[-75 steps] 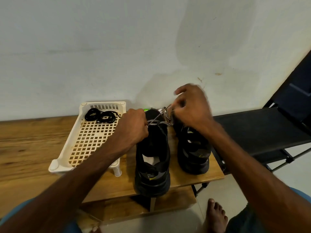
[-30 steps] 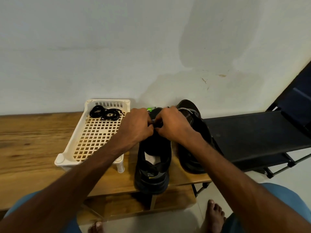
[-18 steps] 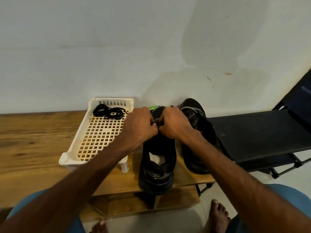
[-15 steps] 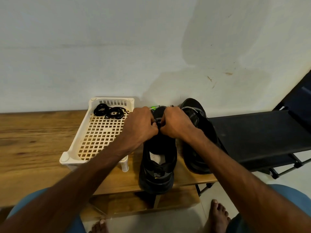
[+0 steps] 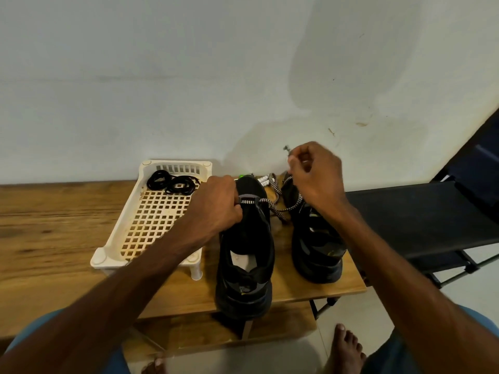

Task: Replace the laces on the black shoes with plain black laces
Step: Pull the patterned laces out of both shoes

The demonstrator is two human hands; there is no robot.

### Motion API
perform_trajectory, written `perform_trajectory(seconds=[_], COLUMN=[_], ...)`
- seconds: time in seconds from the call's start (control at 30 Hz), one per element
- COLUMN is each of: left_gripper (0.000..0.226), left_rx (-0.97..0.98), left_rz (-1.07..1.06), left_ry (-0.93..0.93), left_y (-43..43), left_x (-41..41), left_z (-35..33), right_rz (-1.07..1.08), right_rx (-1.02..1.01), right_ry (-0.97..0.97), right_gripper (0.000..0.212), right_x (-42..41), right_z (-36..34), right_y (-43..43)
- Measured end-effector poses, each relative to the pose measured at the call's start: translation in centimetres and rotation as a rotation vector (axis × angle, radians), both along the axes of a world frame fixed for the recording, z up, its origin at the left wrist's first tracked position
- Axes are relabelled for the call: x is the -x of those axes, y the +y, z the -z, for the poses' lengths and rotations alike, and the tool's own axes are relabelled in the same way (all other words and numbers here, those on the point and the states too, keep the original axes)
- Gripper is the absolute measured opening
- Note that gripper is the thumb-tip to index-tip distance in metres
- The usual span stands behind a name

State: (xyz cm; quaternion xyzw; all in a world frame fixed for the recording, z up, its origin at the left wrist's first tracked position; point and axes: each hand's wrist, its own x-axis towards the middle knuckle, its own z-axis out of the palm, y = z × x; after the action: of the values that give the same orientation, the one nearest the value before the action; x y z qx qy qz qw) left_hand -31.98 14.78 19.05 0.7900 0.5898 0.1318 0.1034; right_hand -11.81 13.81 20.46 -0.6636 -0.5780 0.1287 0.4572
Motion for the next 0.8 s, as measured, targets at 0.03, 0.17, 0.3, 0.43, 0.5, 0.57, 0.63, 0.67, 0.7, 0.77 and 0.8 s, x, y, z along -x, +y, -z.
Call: perform_trajectory(seconds=[0.03,0.17,0.3,0.43,0.5,0.57,0.63,0.67,0.7,0.77,0.8], left_gripper=[0.021,0.021,0.030,0.026,0.023,0.022,0.020,0.018,0.017,0.016,0.016], left_rx=[-0.003,-0.035,-0.092,-0.142,-0.157,-0.152,-0.146,-0.146,-0.146,-0.144,-0.142], left_rz=[-0.007,-0.050,-0.092,-0.089,-0.088,-0.089,-0.091,-0.091,-0.088,-0.076,-0.066], left_ry=[0.002,0.018,0.027,0.083,0.161,0.229,0.273,0.291,0.305,0.317,0.317], left_y=[0.0,-0.2,-0.5,-0.7,-0.7,-0.8,-0.8,-0.8,-0.8,-0.7,-0.6], left_x=[0.0,-0.2,-0.9,-1.8,-2.2,-2.6,-2.9,-3.0,-3.0,-2.9,-2.9], left_z=[0.1,0.5,1.2,1.3,1.3,1.2,1.3,1.3,1.3,1.3,1.2], right_rz=[-0.046,-0.202,-0.262,-0.215,-0.231,-0.243,-0.245,-0.244,-0.241,-0.219,-0.198], right_rx=[0.116,0.321,0.399,0.398,0.366,0.323,0.294,0.285,0.273,0.219,0.177], right_ry=[-0.090,-0.393,-0.484,-0.551,-0.504,-0.423,-0.343,-0.301,-0.254,-0.154,-0.082], right_gripper=[0.022,0.049,0.032,0.021,0.016,0.011,0.008,0.007,0.007,0.006,0.006], right_x=[0.0,1.4,2.7,2.6,2.2,1.7,1.1,0.8,0.4,-0.4,-0.8], right_z=[0.5,1.5,2.1,2.4,2.2,1.9,1.7,1.6,1.4,0.6,0.0], right_y=[0.0,-0.5,-0.4,0.0,0.2,0.3,0.4,0.5,0.5,0.5,0.4])
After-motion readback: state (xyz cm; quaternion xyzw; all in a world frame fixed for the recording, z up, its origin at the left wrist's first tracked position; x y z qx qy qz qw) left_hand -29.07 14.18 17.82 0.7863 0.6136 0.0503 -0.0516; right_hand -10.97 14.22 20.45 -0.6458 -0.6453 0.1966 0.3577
